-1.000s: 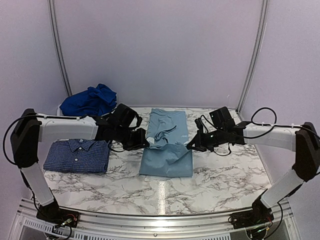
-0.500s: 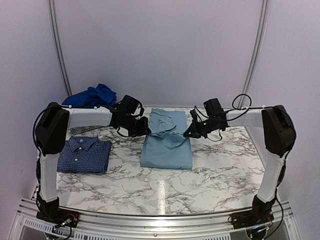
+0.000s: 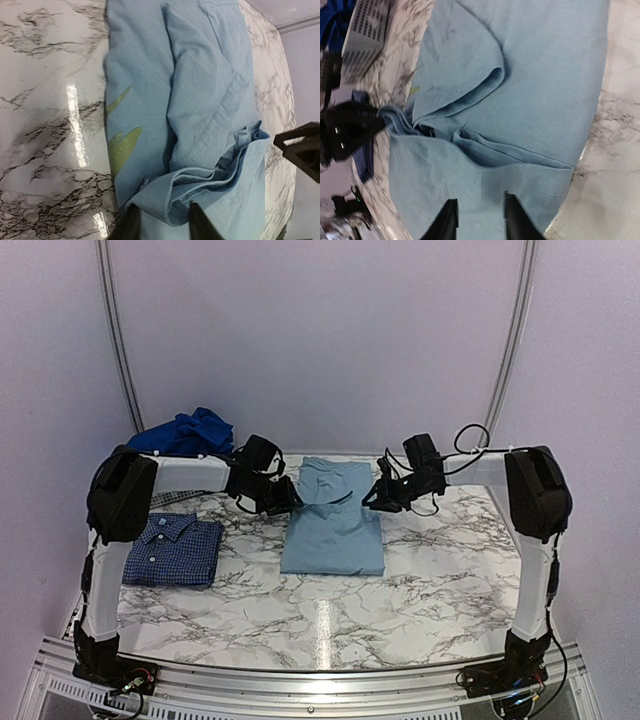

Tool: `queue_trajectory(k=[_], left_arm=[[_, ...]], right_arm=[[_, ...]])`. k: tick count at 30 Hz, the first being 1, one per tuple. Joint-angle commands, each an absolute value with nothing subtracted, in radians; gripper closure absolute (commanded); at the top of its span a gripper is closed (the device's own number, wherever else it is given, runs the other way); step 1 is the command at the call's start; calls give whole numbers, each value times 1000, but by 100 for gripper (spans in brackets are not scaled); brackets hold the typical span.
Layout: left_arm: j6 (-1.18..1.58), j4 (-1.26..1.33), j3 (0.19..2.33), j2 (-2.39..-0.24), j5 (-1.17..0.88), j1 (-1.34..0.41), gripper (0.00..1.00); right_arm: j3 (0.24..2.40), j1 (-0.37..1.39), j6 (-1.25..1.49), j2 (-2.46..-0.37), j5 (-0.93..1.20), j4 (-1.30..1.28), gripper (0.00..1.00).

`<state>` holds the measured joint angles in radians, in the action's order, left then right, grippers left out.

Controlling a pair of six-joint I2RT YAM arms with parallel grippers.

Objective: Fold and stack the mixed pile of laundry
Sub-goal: Fold the rectangle-folded T-shirt at the center of the board, then pick up the 2/3-rectangle-folded T-shirt from the center of the board.

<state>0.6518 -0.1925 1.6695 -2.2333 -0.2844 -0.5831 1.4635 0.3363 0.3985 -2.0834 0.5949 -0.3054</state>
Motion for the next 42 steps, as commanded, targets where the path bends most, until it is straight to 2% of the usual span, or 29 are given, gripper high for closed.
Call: queue_trajectory(k=[1,3,6,13,20,24,32,40,42], left_arm=[[614,-222,1702,-2199,-276,-557,52],[588,-235,1682,-2142,-261,-555,37],[557,-236,1601,-2049,-257,-557,32],[484,-186,1354,-1899,-348,-646,34],[628,60,1173,-1875,-464,-788,39],[747,204,1068,-1922,-472,-782,42],[791,271,913,-1906,-482,-742,47],[814,246,745,-1677,-444,-695,45],[790,173,747,-1641,-395,-682,45]], right_arm=[[1531,317,354,-2050,586,-363,61],[1543,312,325,-2015,583,-399,51],[1527,310,286,-1954,601,-455,47],[1278,408,373,-1796,721,-359,51],[1021,547,617,-1768,812,-31,56],[904,549,678,-1819,825,97,59],[778,475,605,-1840,809,42,60],[798,441,511,-1575,762,-225,59],[790,413,469,-1534,717,-300,59]])
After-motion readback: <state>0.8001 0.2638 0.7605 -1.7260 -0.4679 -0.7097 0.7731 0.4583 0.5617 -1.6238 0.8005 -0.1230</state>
